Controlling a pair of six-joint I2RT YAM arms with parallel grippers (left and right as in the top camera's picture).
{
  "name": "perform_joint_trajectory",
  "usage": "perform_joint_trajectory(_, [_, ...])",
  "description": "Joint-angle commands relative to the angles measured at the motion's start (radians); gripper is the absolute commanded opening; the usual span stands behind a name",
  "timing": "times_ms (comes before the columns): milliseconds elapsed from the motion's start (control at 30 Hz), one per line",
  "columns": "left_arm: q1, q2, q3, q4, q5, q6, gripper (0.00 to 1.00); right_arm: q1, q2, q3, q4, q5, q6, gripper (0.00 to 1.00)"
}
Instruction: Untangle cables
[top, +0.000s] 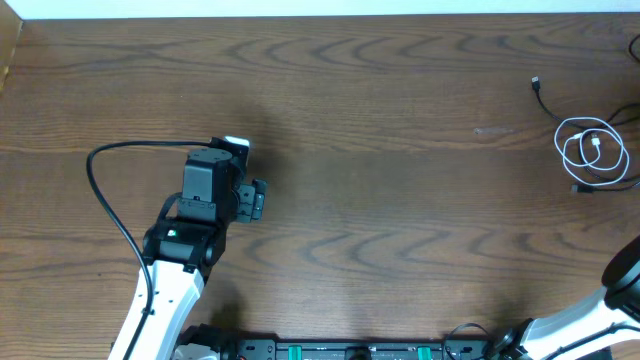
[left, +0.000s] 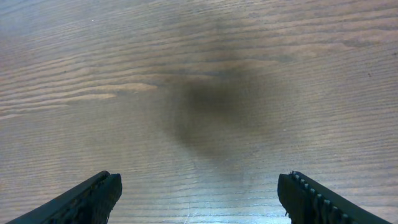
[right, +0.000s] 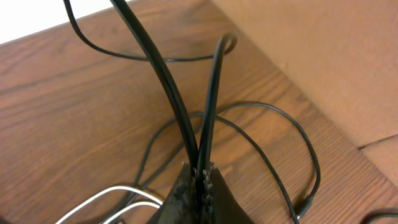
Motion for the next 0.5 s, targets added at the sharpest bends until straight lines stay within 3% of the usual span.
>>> perform_joint_trajectory(0, [0.002, 0.007, 0.000, 0.003, -0.009, -0.006, 0.86, -0.011, 0.050, 0.046, -0.071, -0.017, 0.023, 0.22])
perform_joint_trajectory(33, [0.003, 0.007, 0.000, 0.003, -0.009, -0.006, 0.86, -0.011, 0.058, 0.046, -0.092, -0.030, 0.022, 0.33])
perform_joint_trajectory(67, [0.002, 0.007, 0.000, 0.003, -0.009, -0.006, 0.86, -0.011, 0.061, 0.046, -0.109, -0.038, 0.022, 0.56])
perform_joint_trajectory(100, [0.003, 0.007, 0.000, 0.003, -0.008, -0.006, 0.86, -0.011, 0.066, 0.046, -0.132, -0.048, 0.022, 0.89])
perform_joint_trajectory(133, [0.002, 0.007, 0.000, 0.003, -0.008, -0.006, 0.88, -0.011, 0.068, 0.046, -0.146, -0.060, 0.023, 0.99])
perform_joint_trajectory(467, [0.002, 0.007, 0.000, 0.003, -0.008, -0.005, 0.91, -0.010, -0.013, 0.050, -0.213, -0.174, 0.085, 0.99])
